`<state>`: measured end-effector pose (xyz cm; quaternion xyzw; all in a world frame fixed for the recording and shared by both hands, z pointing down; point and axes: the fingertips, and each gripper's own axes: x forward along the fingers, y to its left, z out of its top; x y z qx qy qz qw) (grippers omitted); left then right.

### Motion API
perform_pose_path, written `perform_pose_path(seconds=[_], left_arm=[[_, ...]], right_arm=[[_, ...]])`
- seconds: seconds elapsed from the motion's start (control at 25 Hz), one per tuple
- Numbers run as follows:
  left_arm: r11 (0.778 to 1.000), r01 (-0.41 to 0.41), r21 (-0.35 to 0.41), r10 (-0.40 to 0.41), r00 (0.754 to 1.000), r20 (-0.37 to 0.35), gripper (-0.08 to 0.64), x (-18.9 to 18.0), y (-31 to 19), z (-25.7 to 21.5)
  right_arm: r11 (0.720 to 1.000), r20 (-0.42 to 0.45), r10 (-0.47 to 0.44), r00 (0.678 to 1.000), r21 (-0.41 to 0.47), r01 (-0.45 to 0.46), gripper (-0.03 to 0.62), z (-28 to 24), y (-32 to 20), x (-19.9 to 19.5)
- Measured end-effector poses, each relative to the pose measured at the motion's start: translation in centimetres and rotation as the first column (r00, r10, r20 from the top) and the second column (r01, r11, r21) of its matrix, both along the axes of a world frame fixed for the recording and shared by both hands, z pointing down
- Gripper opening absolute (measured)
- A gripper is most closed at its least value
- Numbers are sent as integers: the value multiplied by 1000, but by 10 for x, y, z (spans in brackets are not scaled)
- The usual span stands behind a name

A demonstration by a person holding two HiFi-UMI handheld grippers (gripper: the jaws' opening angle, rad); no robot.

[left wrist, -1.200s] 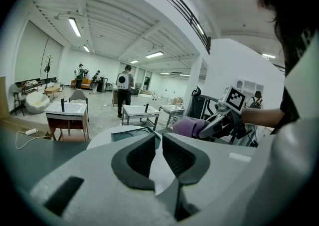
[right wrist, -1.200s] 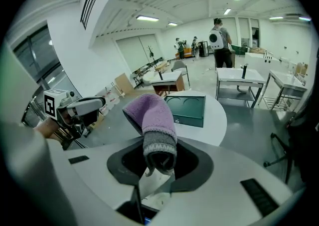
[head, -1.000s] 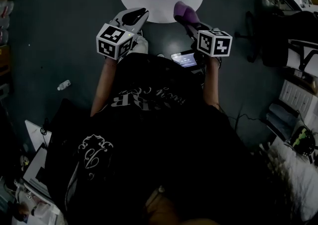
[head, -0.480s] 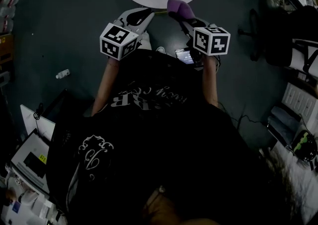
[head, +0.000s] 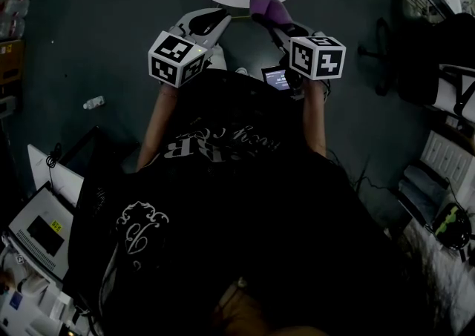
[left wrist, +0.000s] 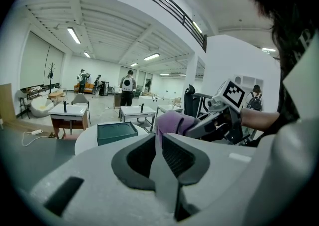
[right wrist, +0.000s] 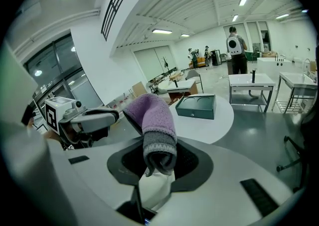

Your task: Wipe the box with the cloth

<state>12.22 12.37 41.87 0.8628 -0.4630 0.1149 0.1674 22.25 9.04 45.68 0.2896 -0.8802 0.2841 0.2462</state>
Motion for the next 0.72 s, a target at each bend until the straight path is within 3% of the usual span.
perform_pose_path(seconds=[0.72], left_arm=[[1000,-23,15,23,999,33,40,7,-1,-3]], right_arm=[[995,4,95,995,33,-95,101,-9,-12,36]])
